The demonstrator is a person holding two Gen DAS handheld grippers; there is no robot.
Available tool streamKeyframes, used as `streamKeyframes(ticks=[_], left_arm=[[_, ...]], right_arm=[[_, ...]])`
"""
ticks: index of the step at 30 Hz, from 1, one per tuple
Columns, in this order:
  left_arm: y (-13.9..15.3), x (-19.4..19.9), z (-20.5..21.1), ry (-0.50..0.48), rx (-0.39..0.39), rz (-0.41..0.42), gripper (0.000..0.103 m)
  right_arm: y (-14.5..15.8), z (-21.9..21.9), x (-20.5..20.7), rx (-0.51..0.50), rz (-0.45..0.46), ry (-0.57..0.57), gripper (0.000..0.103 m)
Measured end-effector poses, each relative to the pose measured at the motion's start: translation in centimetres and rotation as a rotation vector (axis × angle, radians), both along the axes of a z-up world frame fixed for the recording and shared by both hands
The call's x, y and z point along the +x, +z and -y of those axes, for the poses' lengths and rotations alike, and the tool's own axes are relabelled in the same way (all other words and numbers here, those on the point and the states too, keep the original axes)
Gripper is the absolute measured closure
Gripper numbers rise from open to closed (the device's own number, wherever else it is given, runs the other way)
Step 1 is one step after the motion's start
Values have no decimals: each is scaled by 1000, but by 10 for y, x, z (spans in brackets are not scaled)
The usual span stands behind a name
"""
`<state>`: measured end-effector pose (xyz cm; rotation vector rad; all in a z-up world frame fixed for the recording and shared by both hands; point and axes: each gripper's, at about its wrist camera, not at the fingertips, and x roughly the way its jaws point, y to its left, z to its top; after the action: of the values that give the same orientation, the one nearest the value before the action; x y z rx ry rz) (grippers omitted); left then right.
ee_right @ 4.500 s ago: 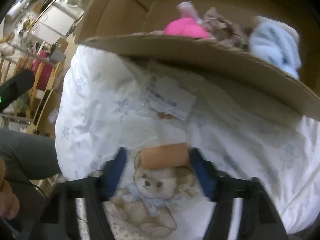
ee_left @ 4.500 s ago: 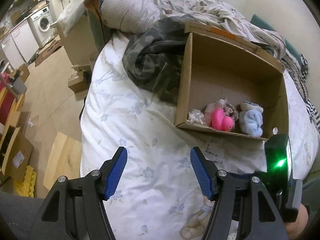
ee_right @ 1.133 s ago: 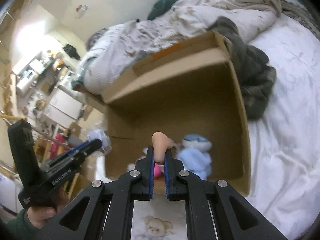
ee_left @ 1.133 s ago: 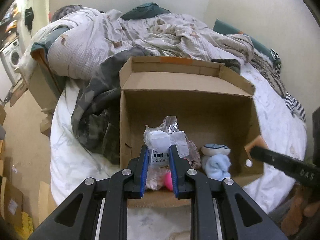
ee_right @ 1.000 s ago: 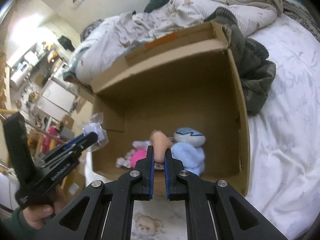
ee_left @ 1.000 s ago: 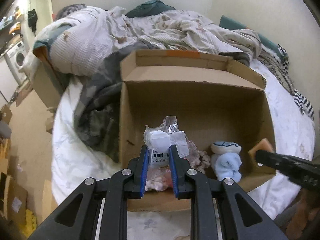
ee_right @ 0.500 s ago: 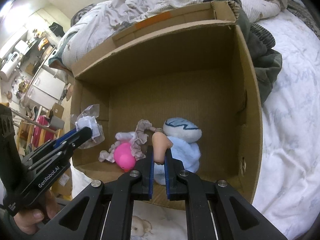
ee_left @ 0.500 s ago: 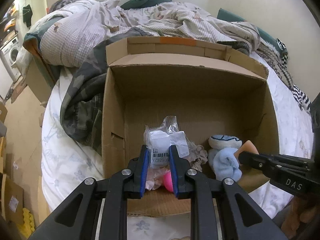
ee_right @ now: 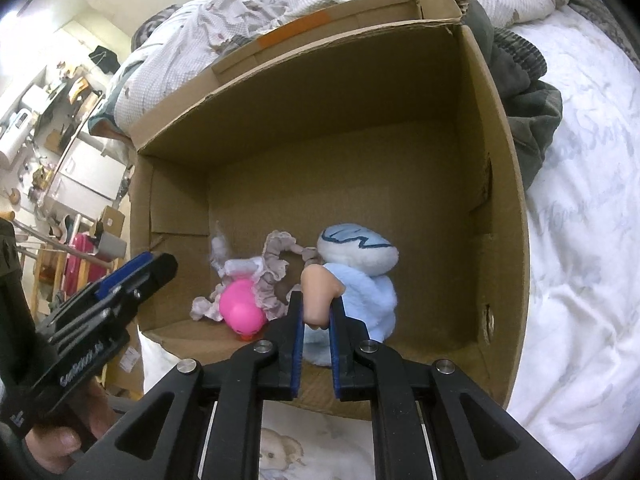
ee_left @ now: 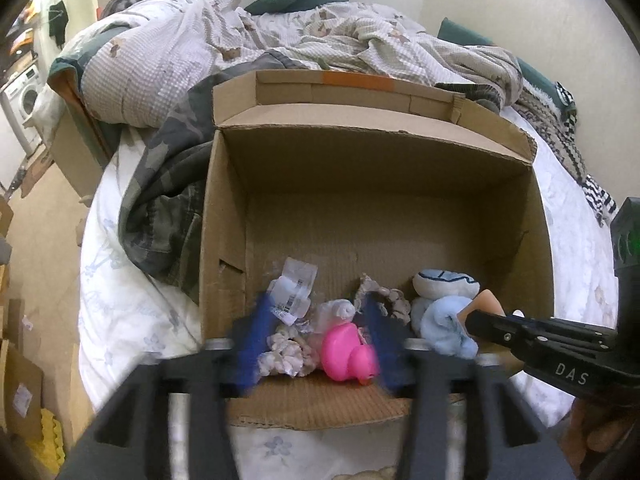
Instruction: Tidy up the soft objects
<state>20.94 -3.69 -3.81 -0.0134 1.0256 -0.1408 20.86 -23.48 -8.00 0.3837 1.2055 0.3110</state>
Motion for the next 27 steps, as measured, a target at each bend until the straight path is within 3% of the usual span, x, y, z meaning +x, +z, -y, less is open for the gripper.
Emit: streamKeyframes(ticks=[1,2,4,5,6,8,10,13,22,24,26,27], left_arm=[[2,-1,0,4,-1,9,35],[4,-2,-1,9,-10,21,35],[7,-3,-3,14,-13,27,35],[8,-3,-3,17,-12,30,35],[9,-4,-4,20,-11,33,35],[11,-5,-7,34,-3,43,35],[13,-6,-10,42,-7,55,35],[16,-7,-14,59,6,75,35],[35,-30,-31,108,21,115,35],[42,-37,-35,111,26,139,30],[49,-45,-38,112,41,167,18],[52,-49,-40,108,39,177,18]], right_arm=[[1,1,0,5,3,-4,89],[2,3,0,10,7,-9,83],[5,7,-1,21,21,-20,62],[7,8,-1,23,31,-27,41],[11,10,-2,32,47,-35,32],[16,12,-3,38,68,-49,31],[21,12,-4,27,90,-56,24],[31,13,-8,35,139,-77,2],[58,22,-32,-41,270,-144,0],[63,22,-39,-40,284,-152,0],[69,22,-47,-40,300,-155,0],[71,22,-53,-44,310,-154,0]])
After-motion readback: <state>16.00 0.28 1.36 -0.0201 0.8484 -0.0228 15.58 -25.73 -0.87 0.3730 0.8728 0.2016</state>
